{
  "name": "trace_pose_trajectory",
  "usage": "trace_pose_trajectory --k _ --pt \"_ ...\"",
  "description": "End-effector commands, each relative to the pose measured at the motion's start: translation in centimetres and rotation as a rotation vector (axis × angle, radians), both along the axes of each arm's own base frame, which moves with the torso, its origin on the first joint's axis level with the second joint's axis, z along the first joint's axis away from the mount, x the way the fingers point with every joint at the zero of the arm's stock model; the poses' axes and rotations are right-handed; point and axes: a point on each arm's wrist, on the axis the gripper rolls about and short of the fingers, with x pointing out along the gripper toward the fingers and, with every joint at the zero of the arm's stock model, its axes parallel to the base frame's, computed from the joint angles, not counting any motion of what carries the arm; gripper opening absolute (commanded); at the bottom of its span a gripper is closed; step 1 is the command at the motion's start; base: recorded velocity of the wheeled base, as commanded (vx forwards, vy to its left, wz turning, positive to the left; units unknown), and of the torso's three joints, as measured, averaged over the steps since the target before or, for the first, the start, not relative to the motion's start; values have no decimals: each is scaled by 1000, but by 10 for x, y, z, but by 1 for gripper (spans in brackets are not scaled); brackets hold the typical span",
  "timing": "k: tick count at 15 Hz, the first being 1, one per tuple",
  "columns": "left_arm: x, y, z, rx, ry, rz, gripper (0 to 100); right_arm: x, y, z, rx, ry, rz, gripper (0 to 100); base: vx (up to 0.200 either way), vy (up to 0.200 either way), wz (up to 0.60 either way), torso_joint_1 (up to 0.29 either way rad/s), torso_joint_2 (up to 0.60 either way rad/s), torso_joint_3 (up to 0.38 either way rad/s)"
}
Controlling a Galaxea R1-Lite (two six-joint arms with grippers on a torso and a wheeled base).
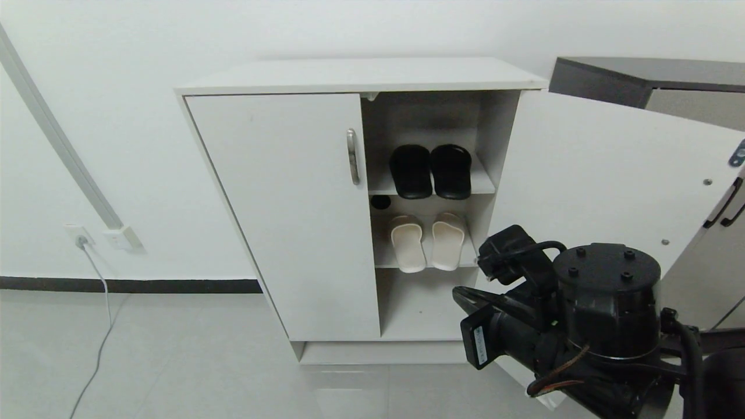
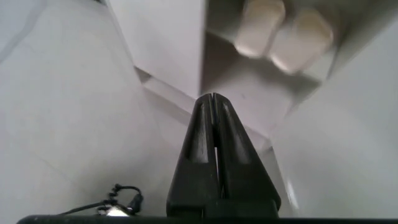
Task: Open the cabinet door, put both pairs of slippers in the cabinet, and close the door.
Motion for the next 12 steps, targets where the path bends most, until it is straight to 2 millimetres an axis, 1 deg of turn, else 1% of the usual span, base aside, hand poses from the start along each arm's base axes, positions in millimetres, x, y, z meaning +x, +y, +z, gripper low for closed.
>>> trace_pose_trajectory --k 1,4,12 --pt "0 0 0 0 2 0 0 2 1 -1 0 1 -5 0 0 0 0 27 -525 -364" --pt "0 0 0 -2 2 0 0 8 5 -5 21 -20 -17 0 0 0 0 84 -473 -362" --pt "0 0 0 -2 2 0 0 8 5 -7 14 -32 -19 0 0 0 0 141 -474 -333"
